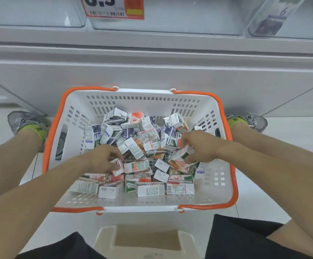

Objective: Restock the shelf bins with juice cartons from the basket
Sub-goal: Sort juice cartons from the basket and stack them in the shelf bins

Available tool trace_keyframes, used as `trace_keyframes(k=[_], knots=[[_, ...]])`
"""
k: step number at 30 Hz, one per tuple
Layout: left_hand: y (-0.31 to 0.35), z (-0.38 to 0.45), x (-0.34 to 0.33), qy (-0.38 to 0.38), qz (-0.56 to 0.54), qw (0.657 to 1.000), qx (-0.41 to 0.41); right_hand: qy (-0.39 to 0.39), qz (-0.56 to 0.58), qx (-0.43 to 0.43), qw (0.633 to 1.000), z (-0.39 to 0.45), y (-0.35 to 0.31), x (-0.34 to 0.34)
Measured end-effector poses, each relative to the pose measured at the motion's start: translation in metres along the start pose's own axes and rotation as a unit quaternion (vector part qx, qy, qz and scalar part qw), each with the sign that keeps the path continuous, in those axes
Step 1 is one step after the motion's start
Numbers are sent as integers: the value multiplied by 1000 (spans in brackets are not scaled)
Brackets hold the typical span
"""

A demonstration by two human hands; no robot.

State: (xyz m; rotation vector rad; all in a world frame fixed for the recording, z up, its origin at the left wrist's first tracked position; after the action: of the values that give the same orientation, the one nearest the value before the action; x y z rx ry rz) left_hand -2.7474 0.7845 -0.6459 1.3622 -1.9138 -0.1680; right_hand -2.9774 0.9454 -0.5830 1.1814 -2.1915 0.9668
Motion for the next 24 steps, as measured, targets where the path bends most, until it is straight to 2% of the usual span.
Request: trace_keyframes(k=[3,5,12,16,18,19,21,24], knots=[[-6,-15,11,12,-110,994,17,10,63,3,998,6,-6,-9],[-8,-23,14,40,-146,988,32,5,79,0,997,9,-5,-24],[-5,-26,7,101,-153,981,65,39,95,1,995,10,9,-58],[-12,-29,16,93,-254,957,107,25,75,9,997,13,10,-63],[-5,-34,21,67,-300,945,117,21,58,16,998,15,10,-66],[1,-35,21,38,-345,931,115,22,65,15,997,15,10,-65],[17,-38,18,-26,-462,880,104,32,101,7,994,15,10,-59],[44,-42,14,-97,-571,812,66,66,174,2,983,12,9,-33]])
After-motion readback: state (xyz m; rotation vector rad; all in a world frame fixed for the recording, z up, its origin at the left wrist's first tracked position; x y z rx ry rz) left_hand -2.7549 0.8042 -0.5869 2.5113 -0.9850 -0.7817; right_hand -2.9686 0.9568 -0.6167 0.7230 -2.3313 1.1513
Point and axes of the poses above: each hand's wrist, its own z-axis towards the middle knuckle, its own x-axis out of the back of the hand, y = z × x, the point moved 7 cm from there along z, towards the middle knuckle, and after that the axes turned 4 degrees about x, right-handed, at the moved point
